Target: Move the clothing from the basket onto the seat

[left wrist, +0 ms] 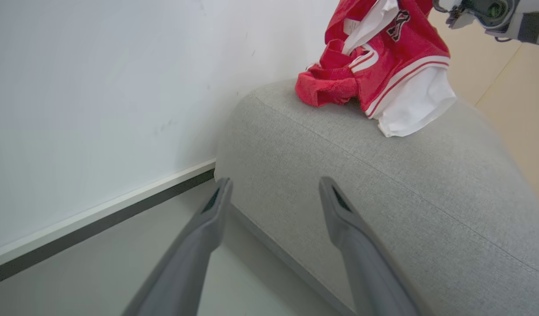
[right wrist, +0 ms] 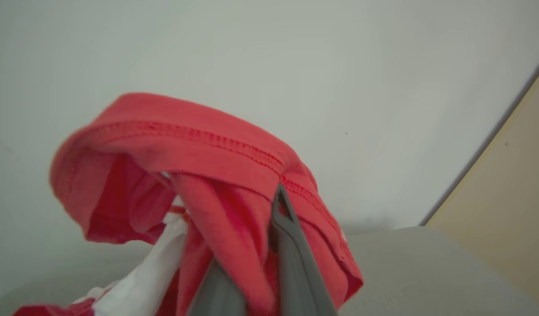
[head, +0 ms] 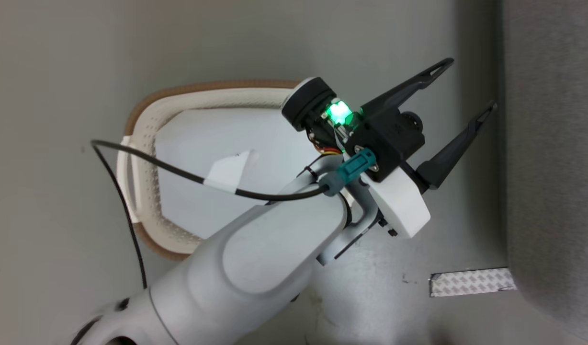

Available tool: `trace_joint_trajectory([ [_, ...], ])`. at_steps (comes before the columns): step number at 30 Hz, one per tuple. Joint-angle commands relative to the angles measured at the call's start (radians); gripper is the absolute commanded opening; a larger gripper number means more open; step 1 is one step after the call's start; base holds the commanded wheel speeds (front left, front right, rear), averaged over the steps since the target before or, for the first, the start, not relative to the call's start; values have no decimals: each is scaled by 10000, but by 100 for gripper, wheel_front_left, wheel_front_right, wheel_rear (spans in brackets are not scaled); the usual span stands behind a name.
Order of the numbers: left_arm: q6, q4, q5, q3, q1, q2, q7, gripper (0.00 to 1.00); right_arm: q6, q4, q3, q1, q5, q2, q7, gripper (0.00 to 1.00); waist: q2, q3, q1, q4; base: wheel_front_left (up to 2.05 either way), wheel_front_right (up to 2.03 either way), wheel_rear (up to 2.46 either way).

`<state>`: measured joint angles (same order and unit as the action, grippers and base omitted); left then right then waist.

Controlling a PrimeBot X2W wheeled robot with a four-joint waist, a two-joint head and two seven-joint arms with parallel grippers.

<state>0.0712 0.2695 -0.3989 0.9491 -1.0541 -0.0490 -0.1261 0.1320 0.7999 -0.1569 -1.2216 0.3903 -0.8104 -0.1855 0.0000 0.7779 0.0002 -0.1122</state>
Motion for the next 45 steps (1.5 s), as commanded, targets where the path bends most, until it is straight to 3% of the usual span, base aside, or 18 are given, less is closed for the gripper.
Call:
trace_joint_trajectory([
  [1, 106, -14, -103, 72, 121, -36, -22, 100, -26, 484, -96, 241, -267, 81, -182, 0, 0, 348, -2, 395, 0, 0, 0],
  [6, 331, 104, -176, 112, 391, -133, -84, 100, -26, 1932, -581, 509, -1031, 497, -673, 0, 0, 294, -2, 549, 0, 0, 0],
  [7, 353, 112, -204, 103, 433, -176, -112, 100, -26, 2114, -737, 533, -1171, 598, -732, 8, 0, 235, -2, 534, 0, 0, 0],
  [8, 350, 120, -237, 92, 494, -211, -134, 100, -26, 2271, -838, 588, -1341, 720, -751, 35, 0, 166, -2, 515, 0, 0, 0],
  [9, 365, 146, -279, 97, 573, -258, -161, 100, -26, 2398, -922, 668, -1489, 896, -779, 72, 0, 59, -2, 485, 0, 0, 0],
  [10, 387, 160, -291, 98, 622, -282, -158, 100, -26, 2496, -982, 737, -1615, 1033, -790, 100, 0, -53, -2, 450, 0, 0, 0],
  [15, 432, 192, -461, 19, 952, -344, -401, 100, -26, 1765, -1188, 1573, -2125, 1514, -796, 100, 0, -770, -2, 250, 0, 0, 0],
  [26, 729, 683, -1256, -566, 2498, -966, -1068, 100, -26, -2028, -1063, 5436, -1798, 2784, -797, 100, 0, -3035, -2, 151, 0, 0, 0],
  [31, 1027, 885, -1605, -893, 3570, -1386, -1232, 100, -25, -3595, -1141, 7172, -1923, 3427, -793, 100, 0, -4158, -2, 399, 0, 0, 0],
  [45, 1581, 1160, -1906, -2183, 5891, -1951, -1392, 100, -25, -5521, -505, 9927, -2290, 5077, -786, 100, 0, -5964, -2, 1690, 0, 0, 0],
])
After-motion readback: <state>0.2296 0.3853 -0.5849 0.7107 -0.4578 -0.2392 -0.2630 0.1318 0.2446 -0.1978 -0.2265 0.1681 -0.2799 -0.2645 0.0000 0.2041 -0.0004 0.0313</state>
